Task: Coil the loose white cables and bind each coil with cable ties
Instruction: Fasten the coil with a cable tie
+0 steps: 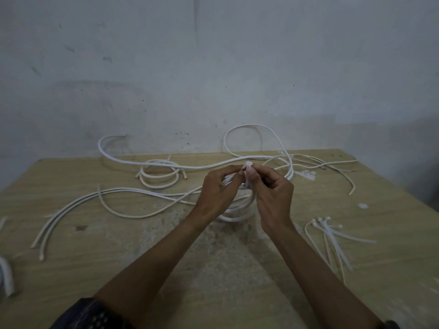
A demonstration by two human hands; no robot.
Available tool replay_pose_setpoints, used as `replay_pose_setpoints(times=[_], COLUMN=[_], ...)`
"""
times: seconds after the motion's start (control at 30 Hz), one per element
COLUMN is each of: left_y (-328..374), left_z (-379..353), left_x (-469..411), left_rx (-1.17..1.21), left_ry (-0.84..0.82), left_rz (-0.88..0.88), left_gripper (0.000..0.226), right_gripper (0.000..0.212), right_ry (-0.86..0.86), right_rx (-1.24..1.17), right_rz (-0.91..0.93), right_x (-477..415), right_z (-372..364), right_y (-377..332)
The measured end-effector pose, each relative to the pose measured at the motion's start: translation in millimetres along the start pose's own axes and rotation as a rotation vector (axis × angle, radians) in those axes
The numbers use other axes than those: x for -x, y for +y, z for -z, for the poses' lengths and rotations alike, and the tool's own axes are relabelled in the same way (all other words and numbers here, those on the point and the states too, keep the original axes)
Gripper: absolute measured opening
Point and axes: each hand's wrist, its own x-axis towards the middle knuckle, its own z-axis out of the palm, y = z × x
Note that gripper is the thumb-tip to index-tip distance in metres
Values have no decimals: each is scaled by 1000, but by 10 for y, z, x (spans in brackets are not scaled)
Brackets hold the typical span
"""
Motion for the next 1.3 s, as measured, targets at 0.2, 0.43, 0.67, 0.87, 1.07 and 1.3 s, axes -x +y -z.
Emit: replay_pose_setpoints(times=[0.2, 0.43, 0.67, 0.87, 1.07, 1.3], left_y=[-33, -34, -136, -138, -93, -40], left_z=[2, -9, -59, -25, 10, -5], left_x=[-21, 2, 16, -2, 2, 16], left_rx=[-23, -54, -85, -82, -91, -65], left_ry=[19, 4, 6, 35, 1, -38], left_rz=[-17, -54, -75, -79, -60, 92], left_gripper=[21, 21, 29, 27, 21, 38], right_gripper=[13, 17, 13, 9, 11, 6], right_ry=[20, 35, 55, -19, -101, -66], right_rx=[-29, 0, 70, 147, 259, 385], right_rz=[16, 27, 51, 7, 46, 191], right_x=[-2, -14, -11, -24, -13, -72], right_z=[-9, 30, 25, 27, 47, 103], right_y=[-10, 3, 23, 20, 33, -37])
